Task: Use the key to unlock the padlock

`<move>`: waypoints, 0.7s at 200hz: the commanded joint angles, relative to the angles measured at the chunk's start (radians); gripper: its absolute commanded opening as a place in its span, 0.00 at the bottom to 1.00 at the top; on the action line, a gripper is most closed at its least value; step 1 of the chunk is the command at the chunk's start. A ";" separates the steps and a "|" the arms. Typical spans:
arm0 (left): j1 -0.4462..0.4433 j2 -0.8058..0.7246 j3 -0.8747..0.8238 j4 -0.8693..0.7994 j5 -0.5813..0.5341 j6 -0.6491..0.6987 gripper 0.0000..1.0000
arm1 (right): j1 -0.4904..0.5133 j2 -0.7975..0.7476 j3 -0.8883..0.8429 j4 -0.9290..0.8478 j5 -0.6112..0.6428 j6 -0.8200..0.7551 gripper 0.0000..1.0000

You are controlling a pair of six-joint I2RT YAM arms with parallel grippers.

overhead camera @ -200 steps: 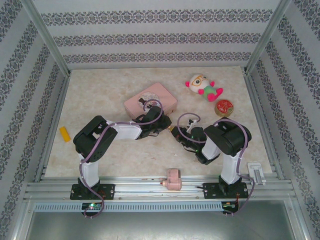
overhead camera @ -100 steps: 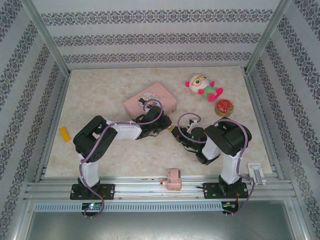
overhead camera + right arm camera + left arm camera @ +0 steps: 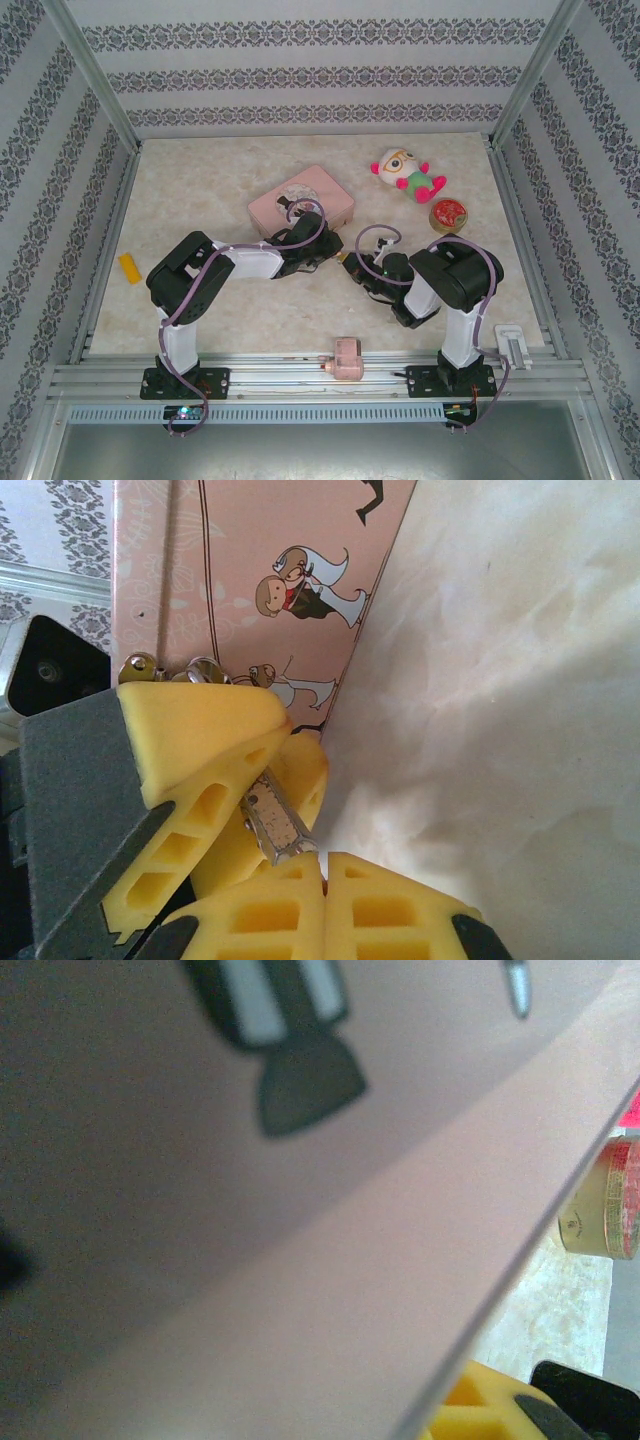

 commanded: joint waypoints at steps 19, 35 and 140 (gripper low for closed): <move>0.003 -0.006 -0.015 -0.015 0.102 -0.044 0.00 | -0.028 0.012 0.043 -0.018 0.032 0.003 0.00; 0.003 -0.006 -0.020 0.003 0.107 -0.046 0.01 | -0.030 0.010 0.044 -0.018 0.032 0.004 0.00; 0.017 -0.037 -0.103 0.193 0.077 -0.050 0.77 | -0.036 -0.008 0.035 -0.019 0.052 0.009 0.00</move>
